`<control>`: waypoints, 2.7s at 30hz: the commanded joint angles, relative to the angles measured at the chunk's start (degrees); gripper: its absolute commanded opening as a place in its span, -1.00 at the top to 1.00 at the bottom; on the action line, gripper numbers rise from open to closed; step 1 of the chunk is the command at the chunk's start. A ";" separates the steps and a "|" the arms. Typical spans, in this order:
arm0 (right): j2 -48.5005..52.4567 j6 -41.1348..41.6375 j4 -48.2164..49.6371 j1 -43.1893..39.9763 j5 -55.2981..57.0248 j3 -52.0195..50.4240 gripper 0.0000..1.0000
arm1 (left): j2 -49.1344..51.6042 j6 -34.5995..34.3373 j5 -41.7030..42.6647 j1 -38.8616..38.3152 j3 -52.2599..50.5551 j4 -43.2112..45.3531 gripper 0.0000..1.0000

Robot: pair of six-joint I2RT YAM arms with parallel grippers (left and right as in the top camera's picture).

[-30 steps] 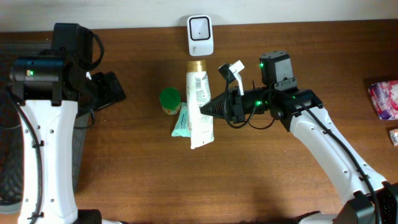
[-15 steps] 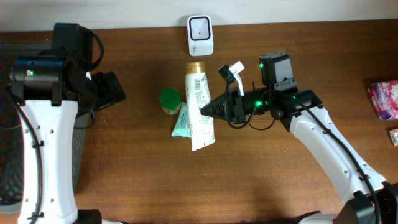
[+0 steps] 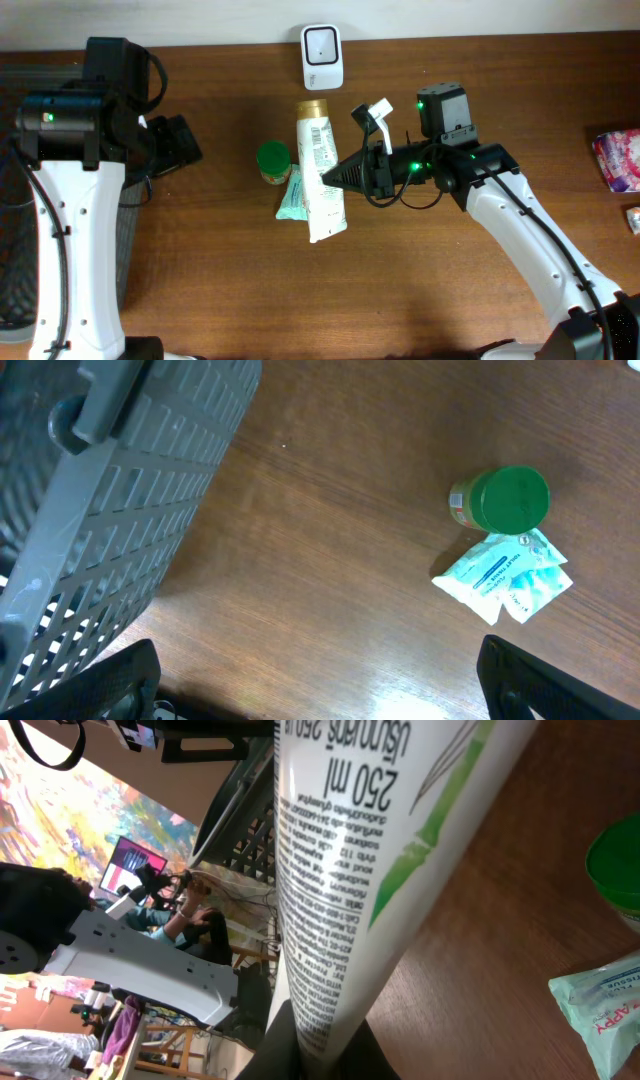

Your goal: Scan the item barcode

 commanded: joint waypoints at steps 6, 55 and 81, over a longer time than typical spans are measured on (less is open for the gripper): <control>-1.77 -0.90 -2.89 0.33 4.92 1.38 0.92 | -0.92 -0.72 -0.02 0.22 0.61 -0.07 -0.98; 21.51 8.92 -44.92 -5.18 71.95 20.72 -0.97 | -0.92 -0.72 0.00 0.22 0.61 -0.07 -0.98; 21.49 10.64 -8.50 -0.85 50.45 13.86 0.92 | -0.92 -0.72 0.00 0.22 0.61 -0.07 -0.98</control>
